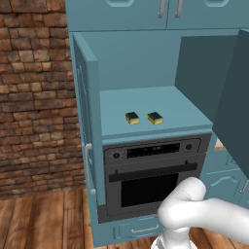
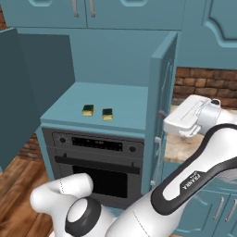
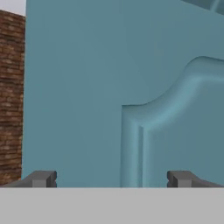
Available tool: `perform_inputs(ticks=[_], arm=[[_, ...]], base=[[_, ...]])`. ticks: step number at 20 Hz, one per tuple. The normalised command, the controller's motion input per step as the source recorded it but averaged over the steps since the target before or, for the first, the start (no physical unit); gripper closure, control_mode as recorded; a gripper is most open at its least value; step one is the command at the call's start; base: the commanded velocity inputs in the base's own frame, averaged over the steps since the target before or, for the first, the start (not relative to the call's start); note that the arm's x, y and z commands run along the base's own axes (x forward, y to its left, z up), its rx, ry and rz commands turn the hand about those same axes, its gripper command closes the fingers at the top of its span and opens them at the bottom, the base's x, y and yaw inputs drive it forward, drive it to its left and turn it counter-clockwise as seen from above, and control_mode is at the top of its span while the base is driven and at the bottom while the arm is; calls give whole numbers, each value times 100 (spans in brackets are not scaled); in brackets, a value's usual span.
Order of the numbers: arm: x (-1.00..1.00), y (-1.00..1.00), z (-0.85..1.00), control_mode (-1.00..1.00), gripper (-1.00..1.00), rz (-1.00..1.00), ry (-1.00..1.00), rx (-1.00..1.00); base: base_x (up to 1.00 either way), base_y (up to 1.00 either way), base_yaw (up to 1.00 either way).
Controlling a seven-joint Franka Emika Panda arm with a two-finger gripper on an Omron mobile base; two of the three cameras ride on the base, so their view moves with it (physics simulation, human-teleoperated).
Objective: Pick up the sponge and sponge from the sink, and place them back in the cabinet, and close the cabinet doors.
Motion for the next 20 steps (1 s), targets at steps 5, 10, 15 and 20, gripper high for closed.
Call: perform_inputs(ticks=[5,10,15,20], arm=[[20,8,-8,-100,-100,0,0,0],[7,23,-5,-100,-100,0,0,0],[6,30,-1,-100,-100,-1,0,0],[5,40,0,-100,-100,-3,0,0]], base=[[0,0,0],[0,0,0],[0,0,0],[0,0,0]])
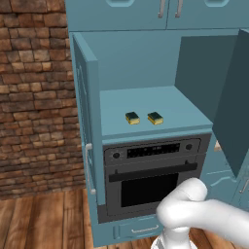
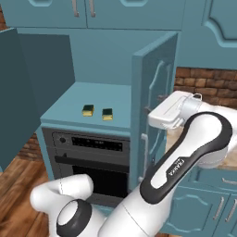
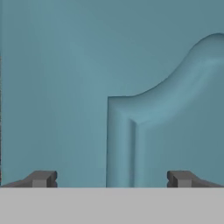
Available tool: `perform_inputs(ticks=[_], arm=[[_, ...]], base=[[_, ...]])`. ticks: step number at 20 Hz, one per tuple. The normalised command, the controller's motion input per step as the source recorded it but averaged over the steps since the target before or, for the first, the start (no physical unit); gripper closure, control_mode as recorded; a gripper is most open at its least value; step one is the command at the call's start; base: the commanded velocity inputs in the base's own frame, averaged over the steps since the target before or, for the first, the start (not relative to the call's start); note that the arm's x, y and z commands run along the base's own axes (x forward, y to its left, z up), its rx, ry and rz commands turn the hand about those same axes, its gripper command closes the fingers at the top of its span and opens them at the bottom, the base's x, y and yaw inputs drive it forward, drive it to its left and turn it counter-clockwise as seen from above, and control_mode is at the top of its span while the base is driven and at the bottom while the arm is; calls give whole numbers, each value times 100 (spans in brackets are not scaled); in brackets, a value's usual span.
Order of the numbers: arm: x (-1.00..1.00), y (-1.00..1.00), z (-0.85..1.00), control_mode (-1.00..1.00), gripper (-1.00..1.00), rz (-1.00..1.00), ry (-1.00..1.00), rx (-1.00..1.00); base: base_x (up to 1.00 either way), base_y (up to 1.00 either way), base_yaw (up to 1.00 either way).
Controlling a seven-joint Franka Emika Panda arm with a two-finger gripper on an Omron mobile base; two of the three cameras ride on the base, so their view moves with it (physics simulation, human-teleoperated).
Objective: Pick up the sponge and sponge from the sink, and place them back in the cabinet, and close the cabinet doors.
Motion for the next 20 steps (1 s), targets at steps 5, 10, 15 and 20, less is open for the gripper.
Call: perform_inputs(ticks=[5,10,15,20], arm=[[0,44,0,-100,-100,-6,0,0],[0,45,0,-100,-100,-9,0,0],[1,46,0,-100,-100,-12,0,0],[8,43,0,-100,-100,-12,0,0]], base=[[0,0,0],[0,0,0],[0,0,0],[0,0,0]])
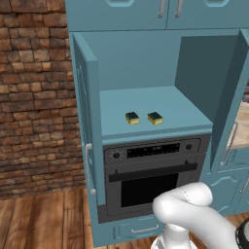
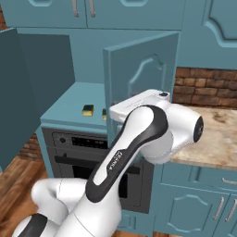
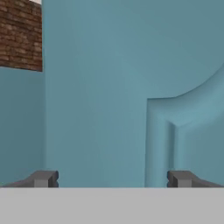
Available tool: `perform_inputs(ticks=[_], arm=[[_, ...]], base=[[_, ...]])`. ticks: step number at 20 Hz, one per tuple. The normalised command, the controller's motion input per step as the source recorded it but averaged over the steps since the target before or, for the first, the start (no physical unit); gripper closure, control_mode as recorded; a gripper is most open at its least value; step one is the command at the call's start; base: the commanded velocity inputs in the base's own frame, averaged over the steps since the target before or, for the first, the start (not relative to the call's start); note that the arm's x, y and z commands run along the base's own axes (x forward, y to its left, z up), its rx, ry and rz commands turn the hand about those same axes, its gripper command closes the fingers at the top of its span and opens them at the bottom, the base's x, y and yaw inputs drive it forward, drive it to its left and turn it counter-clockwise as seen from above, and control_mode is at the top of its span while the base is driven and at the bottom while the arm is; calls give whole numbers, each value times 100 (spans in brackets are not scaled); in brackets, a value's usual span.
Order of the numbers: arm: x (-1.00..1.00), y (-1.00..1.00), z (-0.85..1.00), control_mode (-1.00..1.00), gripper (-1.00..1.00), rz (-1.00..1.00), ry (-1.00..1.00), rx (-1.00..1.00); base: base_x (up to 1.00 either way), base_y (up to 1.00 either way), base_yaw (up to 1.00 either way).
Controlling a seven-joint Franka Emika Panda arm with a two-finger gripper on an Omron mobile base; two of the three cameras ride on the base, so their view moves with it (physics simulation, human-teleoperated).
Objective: Pick up the sponge and sponge from the sink, and place them back in the cabinet, and close the cabinet doors.
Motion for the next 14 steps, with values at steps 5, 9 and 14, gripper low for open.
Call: perform_inputs(ticks=[5,9,14], arm=[[14,42,0,-100,-100,-11,0,0],[18,43,0,-100,-100,-12,0,0],[21,33,0,-100,-100,-11,0,0]], base=[[0,0,0],[0,0,0],[0,0,0]])
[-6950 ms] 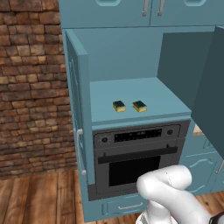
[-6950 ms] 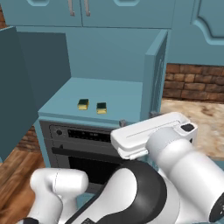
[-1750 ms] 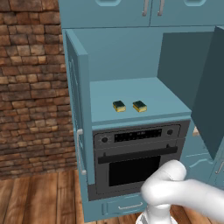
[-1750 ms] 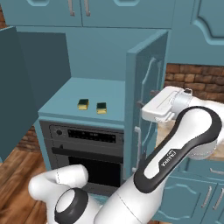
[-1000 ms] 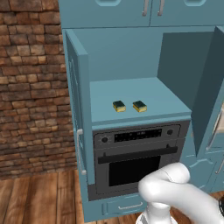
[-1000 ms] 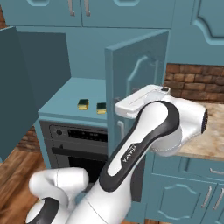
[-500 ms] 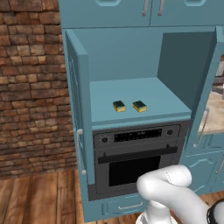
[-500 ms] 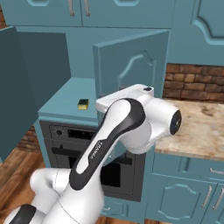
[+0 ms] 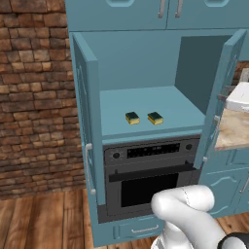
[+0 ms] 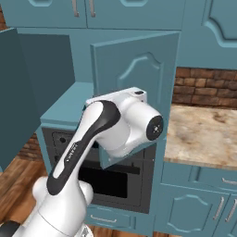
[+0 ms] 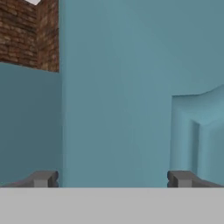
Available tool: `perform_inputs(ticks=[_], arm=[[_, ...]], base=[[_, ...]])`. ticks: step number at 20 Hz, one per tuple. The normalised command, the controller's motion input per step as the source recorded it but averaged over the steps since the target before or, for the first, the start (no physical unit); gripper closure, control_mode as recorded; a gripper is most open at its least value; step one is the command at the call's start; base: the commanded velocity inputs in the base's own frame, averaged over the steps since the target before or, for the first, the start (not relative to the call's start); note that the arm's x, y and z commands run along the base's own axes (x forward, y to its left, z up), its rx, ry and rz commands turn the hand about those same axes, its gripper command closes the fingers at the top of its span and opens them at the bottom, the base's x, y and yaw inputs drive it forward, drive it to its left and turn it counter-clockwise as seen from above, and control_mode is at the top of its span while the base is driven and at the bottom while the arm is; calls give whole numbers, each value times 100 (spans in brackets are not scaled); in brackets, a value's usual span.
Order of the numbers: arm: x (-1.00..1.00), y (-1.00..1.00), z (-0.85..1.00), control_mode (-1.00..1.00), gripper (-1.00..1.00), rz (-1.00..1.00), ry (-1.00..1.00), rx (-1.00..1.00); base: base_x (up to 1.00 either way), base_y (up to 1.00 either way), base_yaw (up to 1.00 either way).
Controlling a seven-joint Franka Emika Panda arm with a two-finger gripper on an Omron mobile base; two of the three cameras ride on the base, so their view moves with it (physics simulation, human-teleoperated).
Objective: Pick up the sponge and sponge from the sink, and place them back in the cabinet, and close the cabinet doors.
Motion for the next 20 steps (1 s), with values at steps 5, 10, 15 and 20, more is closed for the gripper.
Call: perform_inputs(ticks=[5,10,15,20], arm=[[27,31,0,-100,-100,-10,0,0],[34,24,0,-100,-100,-9,0,0],[49,8,0,-100,-100,-6,0,0],[51,1,0,-100,-100,-2,0,0]], base=[[0,0,0],[0,0,0],[0,0,0],[0,0,0]])
